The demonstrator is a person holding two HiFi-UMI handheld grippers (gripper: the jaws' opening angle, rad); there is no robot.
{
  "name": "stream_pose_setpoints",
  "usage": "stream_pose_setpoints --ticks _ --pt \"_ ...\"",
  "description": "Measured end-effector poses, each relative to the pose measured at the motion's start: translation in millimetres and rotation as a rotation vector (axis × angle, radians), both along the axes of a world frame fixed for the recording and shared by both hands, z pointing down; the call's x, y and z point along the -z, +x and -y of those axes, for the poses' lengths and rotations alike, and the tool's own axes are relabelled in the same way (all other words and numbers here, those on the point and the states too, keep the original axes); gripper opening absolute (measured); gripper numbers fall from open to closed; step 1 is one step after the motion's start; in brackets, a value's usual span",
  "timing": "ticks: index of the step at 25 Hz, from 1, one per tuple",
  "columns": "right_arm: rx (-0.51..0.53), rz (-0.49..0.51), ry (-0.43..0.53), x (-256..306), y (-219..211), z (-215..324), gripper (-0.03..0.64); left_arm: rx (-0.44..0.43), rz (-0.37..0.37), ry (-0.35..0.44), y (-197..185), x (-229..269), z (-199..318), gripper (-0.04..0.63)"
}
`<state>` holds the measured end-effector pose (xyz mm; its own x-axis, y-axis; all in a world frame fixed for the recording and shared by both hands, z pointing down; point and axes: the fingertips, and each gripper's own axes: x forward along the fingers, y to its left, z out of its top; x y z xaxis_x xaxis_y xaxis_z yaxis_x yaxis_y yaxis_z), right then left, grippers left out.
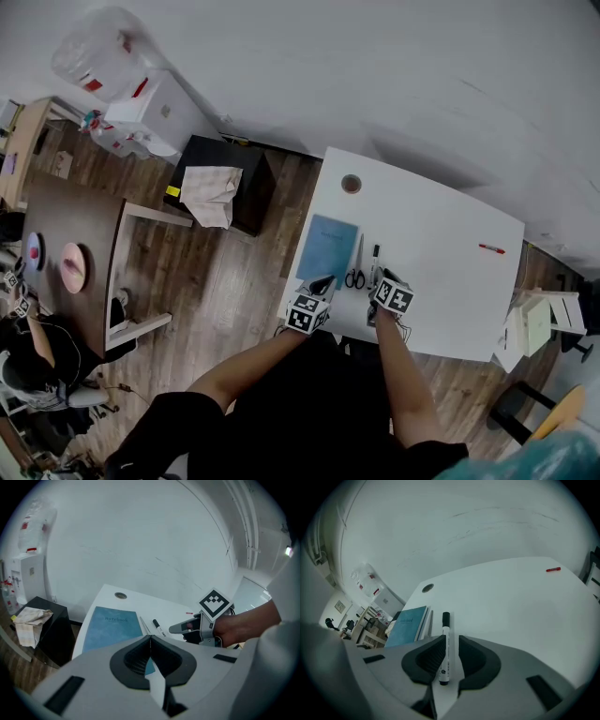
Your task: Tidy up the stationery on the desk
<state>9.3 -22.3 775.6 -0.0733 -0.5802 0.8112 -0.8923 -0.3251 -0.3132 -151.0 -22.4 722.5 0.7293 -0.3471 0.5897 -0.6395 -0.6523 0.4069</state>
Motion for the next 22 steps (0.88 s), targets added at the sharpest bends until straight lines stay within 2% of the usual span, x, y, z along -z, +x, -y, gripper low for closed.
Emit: stream_pose_setpoints --ticks 5,11,16,22 --pt "-0.018 -0.003 0.026 11.7 22.2 -8.6 0.083 -0.021 -0.008 0.004 18.9 -2.1 -4.4 0.014" --pt "0.026 0.009 0.042 21.6 57.2 -29.0 0.081 -0.015 0.006 0.011 50.2 1.0 -12.3 0.014" --pt "-0.005 0.08 0.062 31.2 110.5 -47.5 0.083 -0.029 0.024 0.009 98.1 2.6 -33.5 0.014" --pt "-0.019 0.092 0.076 36.7 189.3 -78.0 0.083 -0.067 0.059 -0.011 166.6 -4.0 -69.8 0.014"
